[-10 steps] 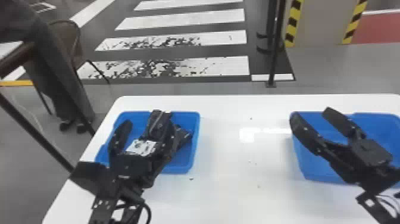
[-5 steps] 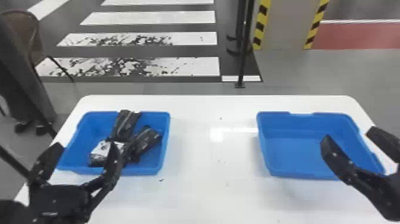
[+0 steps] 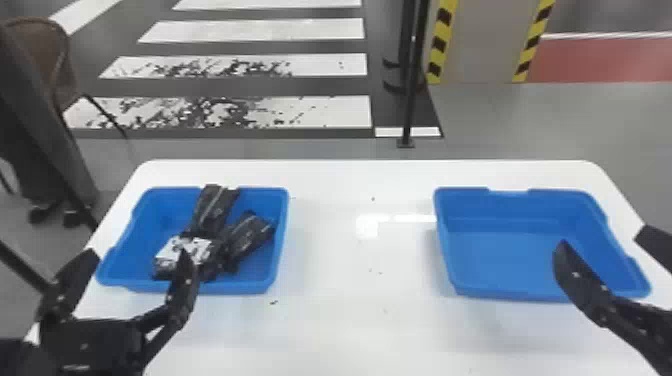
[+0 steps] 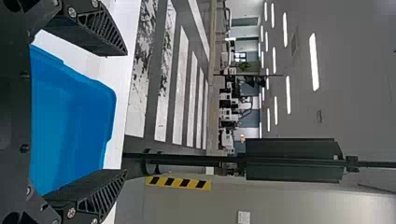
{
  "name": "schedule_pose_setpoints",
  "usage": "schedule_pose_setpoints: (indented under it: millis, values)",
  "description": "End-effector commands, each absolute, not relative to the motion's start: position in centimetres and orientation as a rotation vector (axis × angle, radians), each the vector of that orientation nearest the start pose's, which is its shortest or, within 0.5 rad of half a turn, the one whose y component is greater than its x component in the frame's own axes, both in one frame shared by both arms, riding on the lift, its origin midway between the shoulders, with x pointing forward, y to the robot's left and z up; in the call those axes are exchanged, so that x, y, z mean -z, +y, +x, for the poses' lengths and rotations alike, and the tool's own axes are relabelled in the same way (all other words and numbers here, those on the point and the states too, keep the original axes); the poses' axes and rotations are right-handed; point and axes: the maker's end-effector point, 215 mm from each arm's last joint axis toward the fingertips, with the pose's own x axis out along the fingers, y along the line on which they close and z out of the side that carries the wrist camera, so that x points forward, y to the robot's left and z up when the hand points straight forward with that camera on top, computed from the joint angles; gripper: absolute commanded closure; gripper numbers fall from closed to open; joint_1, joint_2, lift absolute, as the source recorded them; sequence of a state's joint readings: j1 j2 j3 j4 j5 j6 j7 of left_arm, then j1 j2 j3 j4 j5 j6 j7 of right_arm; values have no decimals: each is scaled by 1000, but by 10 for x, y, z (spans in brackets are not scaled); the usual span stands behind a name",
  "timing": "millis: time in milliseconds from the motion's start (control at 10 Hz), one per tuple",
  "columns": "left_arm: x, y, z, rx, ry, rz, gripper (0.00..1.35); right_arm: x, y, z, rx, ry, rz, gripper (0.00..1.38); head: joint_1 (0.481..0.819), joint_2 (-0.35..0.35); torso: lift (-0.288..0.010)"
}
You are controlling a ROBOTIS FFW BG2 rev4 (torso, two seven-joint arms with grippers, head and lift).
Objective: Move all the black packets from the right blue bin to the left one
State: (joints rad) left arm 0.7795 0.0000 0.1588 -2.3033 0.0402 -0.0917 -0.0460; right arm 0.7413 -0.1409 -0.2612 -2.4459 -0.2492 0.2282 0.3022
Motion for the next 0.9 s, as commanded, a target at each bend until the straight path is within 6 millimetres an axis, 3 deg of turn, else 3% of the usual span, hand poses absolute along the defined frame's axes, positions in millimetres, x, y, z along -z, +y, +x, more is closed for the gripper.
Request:
schedule_pose_setpoints:
  millis: [0,800]
  values:
    - [278,292,369,-68,-46,69,-2,266,-261,381,-238,75,-19,134,695,48,-140]
    - [277,284,371,-57,-50,42,-2,269,-261,383,-240,78,-9,134,695,38,-140]
